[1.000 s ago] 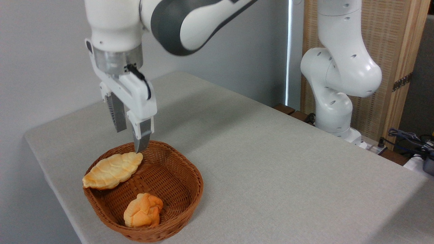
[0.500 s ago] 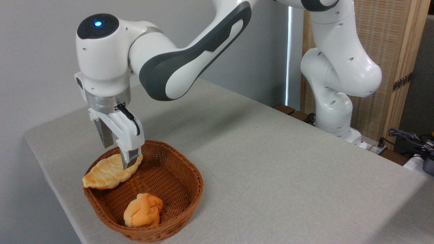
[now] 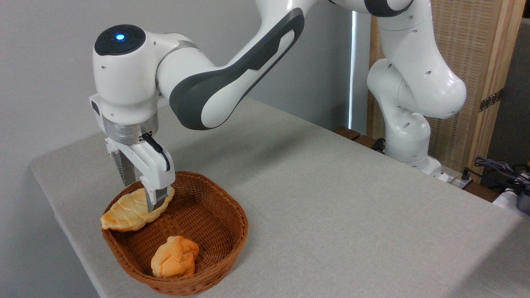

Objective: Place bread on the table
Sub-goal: 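Close the gripper on the golden bread roll inside the basket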

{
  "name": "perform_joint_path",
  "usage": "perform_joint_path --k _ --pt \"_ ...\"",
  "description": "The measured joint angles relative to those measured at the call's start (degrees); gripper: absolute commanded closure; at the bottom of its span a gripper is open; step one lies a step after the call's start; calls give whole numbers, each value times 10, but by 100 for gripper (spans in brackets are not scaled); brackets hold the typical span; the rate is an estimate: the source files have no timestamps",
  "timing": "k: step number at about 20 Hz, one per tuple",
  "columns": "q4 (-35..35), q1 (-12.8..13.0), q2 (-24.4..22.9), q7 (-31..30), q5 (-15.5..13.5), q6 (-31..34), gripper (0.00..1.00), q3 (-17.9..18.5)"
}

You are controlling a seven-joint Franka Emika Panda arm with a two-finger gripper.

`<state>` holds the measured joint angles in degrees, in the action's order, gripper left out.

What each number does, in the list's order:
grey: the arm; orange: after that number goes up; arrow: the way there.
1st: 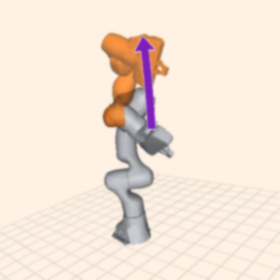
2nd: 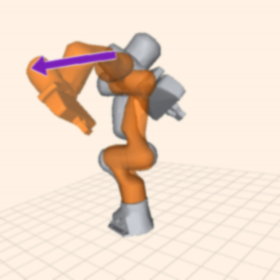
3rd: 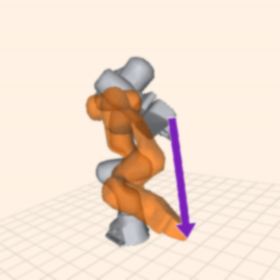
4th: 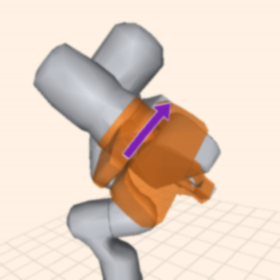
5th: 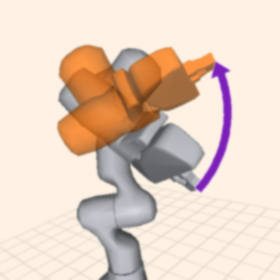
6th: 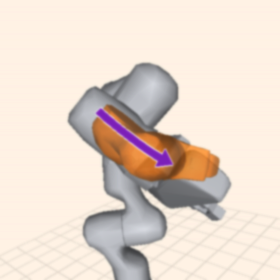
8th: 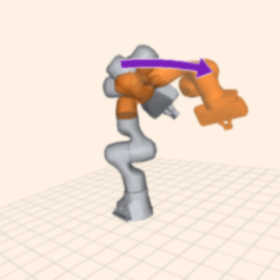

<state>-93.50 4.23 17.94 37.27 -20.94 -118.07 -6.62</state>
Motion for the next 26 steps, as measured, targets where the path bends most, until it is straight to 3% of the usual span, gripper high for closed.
perform_joint_path --k 12,20,26 --pt "-1 -2 16 11 0 -27 0 -9" --pt "-1 -7 18 88 0 -27 0 -8" --pt "-1 -9 18 98 0 -27 0 -8"
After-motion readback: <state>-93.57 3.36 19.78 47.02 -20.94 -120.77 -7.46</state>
